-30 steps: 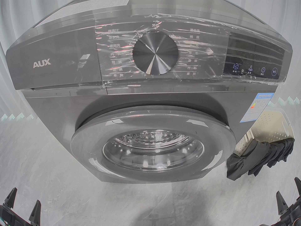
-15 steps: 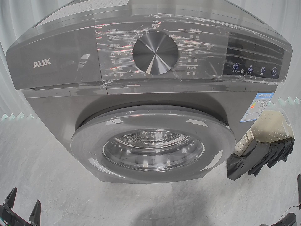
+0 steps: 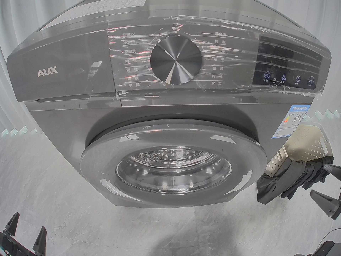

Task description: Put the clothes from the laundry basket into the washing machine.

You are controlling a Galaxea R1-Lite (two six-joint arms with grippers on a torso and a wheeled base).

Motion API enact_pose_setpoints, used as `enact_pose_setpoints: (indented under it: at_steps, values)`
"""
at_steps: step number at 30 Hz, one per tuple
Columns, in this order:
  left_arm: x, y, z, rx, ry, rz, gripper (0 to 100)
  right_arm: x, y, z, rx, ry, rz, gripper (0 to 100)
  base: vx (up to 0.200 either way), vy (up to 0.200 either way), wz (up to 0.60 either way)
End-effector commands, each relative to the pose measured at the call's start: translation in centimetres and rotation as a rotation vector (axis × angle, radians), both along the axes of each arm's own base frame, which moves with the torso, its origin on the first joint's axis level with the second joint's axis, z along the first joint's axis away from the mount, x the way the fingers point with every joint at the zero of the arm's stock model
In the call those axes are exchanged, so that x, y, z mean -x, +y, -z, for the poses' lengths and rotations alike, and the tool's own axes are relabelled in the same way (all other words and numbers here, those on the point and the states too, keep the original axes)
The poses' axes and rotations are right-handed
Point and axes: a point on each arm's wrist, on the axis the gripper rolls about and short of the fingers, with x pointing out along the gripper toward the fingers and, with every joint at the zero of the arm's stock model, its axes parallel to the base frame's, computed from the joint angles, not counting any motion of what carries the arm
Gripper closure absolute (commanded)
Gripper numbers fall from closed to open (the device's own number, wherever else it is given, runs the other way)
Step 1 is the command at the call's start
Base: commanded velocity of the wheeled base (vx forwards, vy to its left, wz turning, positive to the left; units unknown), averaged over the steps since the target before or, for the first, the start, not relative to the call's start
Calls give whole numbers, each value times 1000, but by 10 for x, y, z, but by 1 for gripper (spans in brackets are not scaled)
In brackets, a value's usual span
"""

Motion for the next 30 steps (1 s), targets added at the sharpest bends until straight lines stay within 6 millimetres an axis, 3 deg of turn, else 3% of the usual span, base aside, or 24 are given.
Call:
enact_pose_setpoints:
  at_steps: [1,2,3,8,21,30]
  values:
    - [0,0,5,1,-1,0,0,-63,31,15,6,228,-146,0,0,0,0]
    - [0,0,5,1,-1,0,0,-63,31,15,6,228,-146,0,0,0,0]
    - [0,0,5,1,-1,0,0,-86,41,20,-23,242,-139,0,0,0,0]
    - [0,0,5,3,-1,1,0,-104,47,22,-28,211,-100,0,0,0,0]
    - [0,0,5,3,-1,0,0,-125,70,21,-184,234,-24,0,0,0,0]
    - [0,0,5,6,-1,1,0,-131,80,28,-167,264,-12,0,0,0,0]
